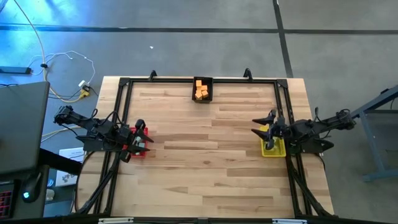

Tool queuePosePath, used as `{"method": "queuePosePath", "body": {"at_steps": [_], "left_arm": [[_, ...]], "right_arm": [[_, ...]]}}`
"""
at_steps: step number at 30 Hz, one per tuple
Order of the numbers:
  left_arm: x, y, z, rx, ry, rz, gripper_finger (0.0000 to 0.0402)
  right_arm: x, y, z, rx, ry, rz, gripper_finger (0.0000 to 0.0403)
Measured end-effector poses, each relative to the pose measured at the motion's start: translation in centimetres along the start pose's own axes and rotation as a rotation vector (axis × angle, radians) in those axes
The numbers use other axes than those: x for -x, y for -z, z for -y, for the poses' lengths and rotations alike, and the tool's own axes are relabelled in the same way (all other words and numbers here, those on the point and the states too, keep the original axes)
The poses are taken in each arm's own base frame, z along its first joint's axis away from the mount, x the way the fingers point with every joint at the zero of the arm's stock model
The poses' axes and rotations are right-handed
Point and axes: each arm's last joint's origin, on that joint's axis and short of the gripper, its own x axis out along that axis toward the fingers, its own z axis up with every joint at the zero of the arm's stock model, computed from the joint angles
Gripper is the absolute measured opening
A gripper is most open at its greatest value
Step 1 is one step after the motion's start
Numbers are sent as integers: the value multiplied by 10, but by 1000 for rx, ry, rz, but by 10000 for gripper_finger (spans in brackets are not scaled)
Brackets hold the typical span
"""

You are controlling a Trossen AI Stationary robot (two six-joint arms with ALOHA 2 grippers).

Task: Sort & place blocks by color
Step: Return to Home Position

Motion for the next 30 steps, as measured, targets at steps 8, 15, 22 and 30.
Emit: {"method": "queuePosePath", "body": {"at_steps": [8, 15, 22, 30], "left_arm": [[0, 0, 0, 0, 0, 0, 170], [0, 0, 0, 0, 0, 0, 170], [0, 0, 0, 0, 0, 0, 170], [0, 0, 0, 0, 0, 0, 170]], "right_arm": [[0, 0, 1, 29, 26, 0, 204], [0, 0, 1, -8, 25, 1, 204], [0, 0, 1, -9, 24, 1, 204], [0, 0, 1, -8, 24, 0, 204]]}}
